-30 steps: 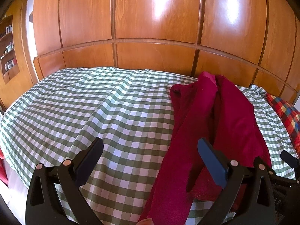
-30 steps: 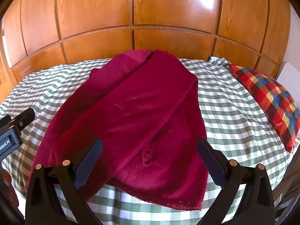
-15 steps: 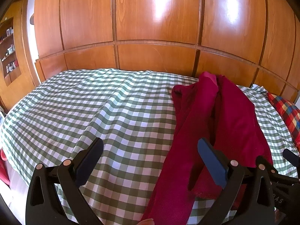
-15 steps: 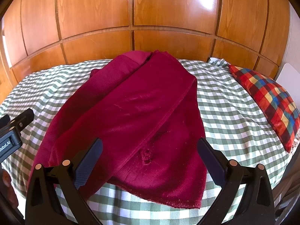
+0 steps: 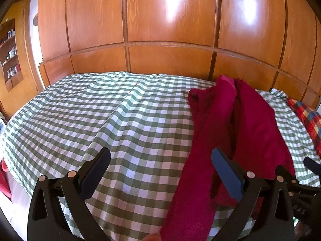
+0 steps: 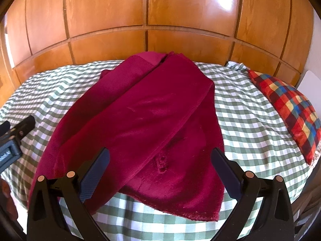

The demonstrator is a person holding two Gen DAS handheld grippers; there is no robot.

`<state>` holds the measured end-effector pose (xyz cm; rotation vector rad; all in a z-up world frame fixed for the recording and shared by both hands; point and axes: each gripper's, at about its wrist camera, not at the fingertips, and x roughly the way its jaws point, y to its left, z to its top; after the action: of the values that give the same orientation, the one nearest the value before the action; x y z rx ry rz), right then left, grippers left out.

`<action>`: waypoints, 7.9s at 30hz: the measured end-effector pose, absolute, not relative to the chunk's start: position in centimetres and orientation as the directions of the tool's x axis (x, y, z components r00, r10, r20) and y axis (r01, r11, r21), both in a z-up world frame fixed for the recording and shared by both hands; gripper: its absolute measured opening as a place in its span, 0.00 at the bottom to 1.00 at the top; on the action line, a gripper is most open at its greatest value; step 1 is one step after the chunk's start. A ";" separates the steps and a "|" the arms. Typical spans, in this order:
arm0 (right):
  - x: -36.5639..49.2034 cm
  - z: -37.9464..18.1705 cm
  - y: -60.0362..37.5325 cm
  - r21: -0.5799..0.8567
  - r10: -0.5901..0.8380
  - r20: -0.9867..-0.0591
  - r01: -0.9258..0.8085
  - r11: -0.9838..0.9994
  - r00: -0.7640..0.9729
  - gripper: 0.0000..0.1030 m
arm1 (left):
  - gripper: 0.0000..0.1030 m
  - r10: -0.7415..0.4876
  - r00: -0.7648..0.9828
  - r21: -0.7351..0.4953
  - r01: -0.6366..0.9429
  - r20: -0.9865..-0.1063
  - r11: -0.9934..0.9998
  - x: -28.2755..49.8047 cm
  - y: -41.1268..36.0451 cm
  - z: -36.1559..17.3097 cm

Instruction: Fold small clothes

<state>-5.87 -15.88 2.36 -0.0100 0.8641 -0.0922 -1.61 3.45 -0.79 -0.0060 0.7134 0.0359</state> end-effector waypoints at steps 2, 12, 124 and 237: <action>-5.9 2.3 -15.8 -0.010 -0.031 -0.766 0.036 0.999 0.643 0.97 | 0.97 0.031 0.750 0.016 -0.027 -0.661 1.000 -1.7 3.7 -1.1; -7.4 0.9 -14.8 0.118 0.163 -0.805 -0.115 0.986 0.570 0.94 | 0.97 0.001 0.705 -0.006 -0.007 -0.709 1.000 -2.2 5.4 -3.2; -14.0 0.0 -29.5 0.249 0.267 -0.939 -0.108 0.963 0.217 0.11 | 0.08 -0.390 0.337 -0.361 0.148 -0.857 0.921 -6.0 12.7 -7.8; 7.8 -5.8 -15.4 0.028 0.075 -0.831 -0.093 0.995 0.551 0.97 | 0.50 -0.325 0.622 -0.334 0.106 -0.712 0.937 11.0 22.2 -1.5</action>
<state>7.85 -15.37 -5.76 -0.0198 0.9828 0.0996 10.98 22.25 -1.50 -0.2714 0.8664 -0.2509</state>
